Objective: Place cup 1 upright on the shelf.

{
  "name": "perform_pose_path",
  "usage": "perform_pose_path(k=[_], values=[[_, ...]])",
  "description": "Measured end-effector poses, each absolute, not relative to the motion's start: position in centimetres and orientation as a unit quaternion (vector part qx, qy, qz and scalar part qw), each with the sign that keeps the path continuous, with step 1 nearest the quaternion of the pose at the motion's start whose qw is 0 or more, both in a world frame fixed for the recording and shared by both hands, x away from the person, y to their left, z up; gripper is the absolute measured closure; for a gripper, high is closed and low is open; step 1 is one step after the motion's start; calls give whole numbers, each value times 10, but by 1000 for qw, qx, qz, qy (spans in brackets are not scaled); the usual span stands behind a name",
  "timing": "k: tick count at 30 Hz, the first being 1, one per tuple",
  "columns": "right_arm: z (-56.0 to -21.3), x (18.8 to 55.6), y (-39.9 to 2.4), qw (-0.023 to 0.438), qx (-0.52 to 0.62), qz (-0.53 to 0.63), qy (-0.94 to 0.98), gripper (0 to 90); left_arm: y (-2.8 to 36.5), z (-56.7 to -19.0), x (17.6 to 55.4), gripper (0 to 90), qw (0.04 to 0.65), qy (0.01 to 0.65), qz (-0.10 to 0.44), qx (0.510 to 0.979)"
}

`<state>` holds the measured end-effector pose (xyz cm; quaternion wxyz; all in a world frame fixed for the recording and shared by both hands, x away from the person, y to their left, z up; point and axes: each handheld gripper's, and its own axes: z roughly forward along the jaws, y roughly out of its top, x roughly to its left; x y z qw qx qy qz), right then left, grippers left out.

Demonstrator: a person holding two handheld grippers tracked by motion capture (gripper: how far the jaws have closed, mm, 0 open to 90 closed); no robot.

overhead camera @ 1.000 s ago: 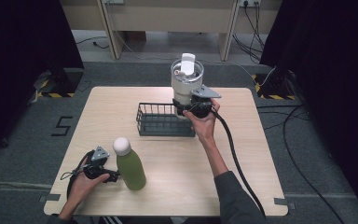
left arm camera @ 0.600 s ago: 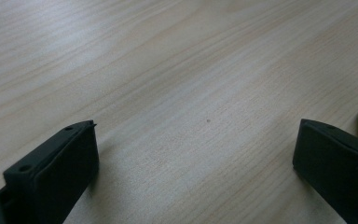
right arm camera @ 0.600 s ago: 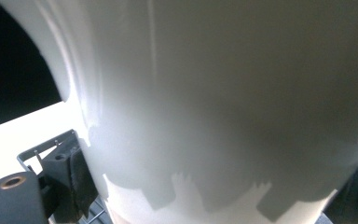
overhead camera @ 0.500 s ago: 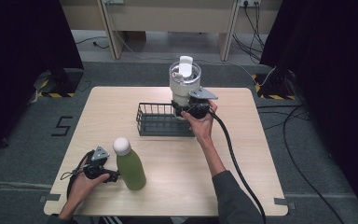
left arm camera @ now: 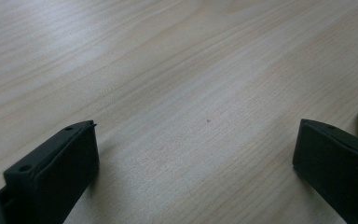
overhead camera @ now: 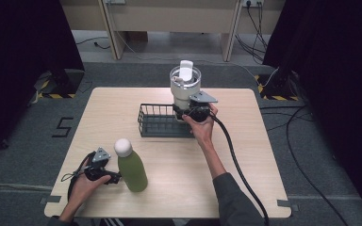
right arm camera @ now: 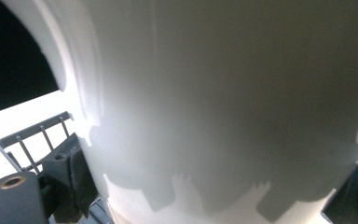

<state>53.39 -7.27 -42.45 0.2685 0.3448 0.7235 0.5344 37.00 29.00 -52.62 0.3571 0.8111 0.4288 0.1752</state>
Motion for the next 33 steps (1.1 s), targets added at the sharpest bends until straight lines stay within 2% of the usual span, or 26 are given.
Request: perform_pose_path(k=[22,33], values=[[-452,535,-73,258,355,526,729,111,290,-526,370,0,357,429,175,811],[-457,532,-73,270,343,524,731,108,290,-526,370,0,357,428,175,811]])
